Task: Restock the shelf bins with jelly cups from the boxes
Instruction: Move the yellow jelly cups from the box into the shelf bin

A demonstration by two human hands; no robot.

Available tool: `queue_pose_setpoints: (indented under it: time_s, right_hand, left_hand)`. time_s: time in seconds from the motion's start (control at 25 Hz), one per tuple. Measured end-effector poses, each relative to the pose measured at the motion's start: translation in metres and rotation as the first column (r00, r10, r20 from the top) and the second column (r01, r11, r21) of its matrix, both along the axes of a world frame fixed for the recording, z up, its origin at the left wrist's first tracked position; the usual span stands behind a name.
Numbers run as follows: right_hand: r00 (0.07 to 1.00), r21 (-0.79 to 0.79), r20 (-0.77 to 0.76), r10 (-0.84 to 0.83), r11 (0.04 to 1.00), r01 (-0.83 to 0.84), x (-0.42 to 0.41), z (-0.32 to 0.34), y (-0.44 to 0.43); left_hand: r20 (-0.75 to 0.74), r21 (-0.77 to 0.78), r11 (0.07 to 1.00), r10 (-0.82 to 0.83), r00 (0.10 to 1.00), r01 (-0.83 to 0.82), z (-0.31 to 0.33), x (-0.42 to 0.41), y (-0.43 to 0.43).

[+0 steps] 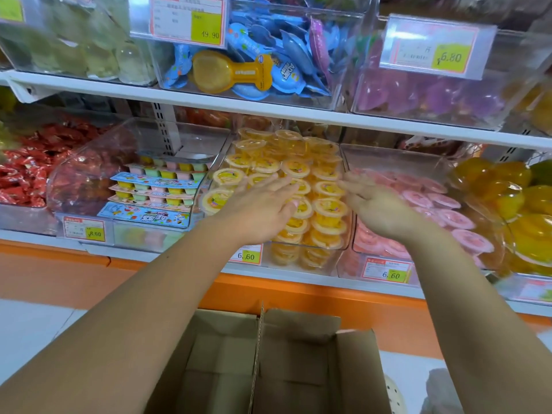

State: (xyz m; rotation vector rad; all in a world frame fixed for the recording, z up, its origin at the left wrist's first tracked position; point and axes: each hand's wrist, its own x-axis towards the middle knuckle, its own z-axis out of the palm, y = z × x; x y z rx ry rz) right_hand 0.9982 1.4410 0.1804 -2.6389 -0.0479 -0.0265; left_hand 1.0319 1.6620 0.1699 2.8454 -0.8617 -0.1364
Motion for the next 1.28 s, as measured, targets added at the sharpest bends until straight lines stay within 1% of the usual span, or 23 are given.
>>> queue_pose_setpoints:
  time_s: [0.08, 0.16, 0.28, 0.44, 0.52, 0.72, 0.96, 1.12, 1.2, 1.28]
  right_hand:
    - [0.999, -0.015, -0.037, 0.02, 1.0, -0.021, -0.004, -0.003, 0.002]
    - [0.998, -0.065, -0.053, 0.022, 0.998, -0.026, -0.007, -0.005, 0.004]
    - [0.999, -0.132, -0.04, 0.026, 0.991, -0.031, -0.008, -0.01, 0.002]
    - [0.999, -0.046, 0.037, 0.007, 0.999, -0.005, 0.002, -0.011, 0.004]
    - [0.999, -0.04, 0.039, -0.013, 0.999, 0.014, 0.01, -0.01, 0.008]
    - [0.998, -0.089, -0.062, 0.0, 0.996, -0.005, 0.015, -0.012, 0.013]
    - [0.997, -0.171, -0.079, -0.024, 0.985, 0.01, 0.018, -0.012, 0.013]
    - [0.996, -0.143, -0.082, -0.017, 0.99, 0.006, 0.015, -0.008, 0.013]
    - [0.997, -0.146, -0.073, -0.001, 0.989, -0.01, 0.01, -0.001, 0.009]
    - [0.994, -0.193, -0.107, 0.034, 0.98, -0.054, 0.001, 0.001, 0.007]
  left_hand:
    - [0.004, -0.006, 1.0, 0.011, 1.0, -0.011, -0.003, -0.001, 0.0]
    - [0.012, -0.008, 1.0, 0.007, 1.0, -0.006, -0.003, -0.001, 0.001]
    - [0.023, 0.0, 1.0, 0.001, 1.0, -0.001, -0.003, 0.0, 0.004]
    - [0.008, -0.036, 0.999, 0.017, 1.0, -0.016, 0.002, 0.001, 0.002]
    - [0.008, -0.027, 1.0, 0.015, 1.0, -0.015, 0.005, 0.006, -0.003]
    - [-0.002, 0.015, 1.0, -0.018, 1.0, 0.018, 0.004, 0.009, -0.012]
    - [-0.013, 0.041, 0.999, -0.013, 1.0, 0.013, 0.003, 0.008, -0.009]
    - [-0.002, 0.031, 1.0, -0.007, 1.0, 0.007, 0.006, 0.006, -0.008]
    - [0.006, 0.016, 1.0, -0.005, 1.0, 0.005, 0.006, 0.003, -0.004]
    - [0.013, 0.025, 1.0, -0.016, 1.0, 0.015, 0.004, 0.0, 0.001]
